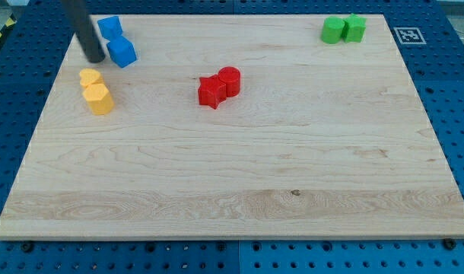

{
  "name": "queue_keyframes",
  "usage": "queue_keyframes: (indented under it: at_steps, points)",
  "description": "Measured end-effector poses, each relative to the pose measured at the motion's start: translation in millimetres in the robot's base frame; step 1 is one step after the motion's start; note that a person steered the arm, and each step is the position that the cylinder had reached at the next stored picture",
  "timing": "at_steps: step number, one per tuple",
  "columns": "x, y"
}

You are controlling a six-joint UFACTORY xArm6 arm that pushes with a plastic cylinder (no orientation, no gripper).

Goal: Put the blue cube vertically above the red star

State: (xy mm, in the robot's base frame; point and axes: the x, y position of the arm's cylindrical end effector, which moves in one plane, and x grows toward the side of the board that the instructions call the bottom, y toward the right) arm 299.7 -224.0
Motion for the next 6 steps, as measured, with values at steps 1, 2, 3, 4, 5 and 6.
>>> queue_keyframes:
  at_steps: [1, 2, 3, 4, 5, 6]
  points:
    - [-15, 60]
    - [-21, 127]
    - [-21, 153]
    - [-9, 141]
    - [9, 132]
    - [32, 135]
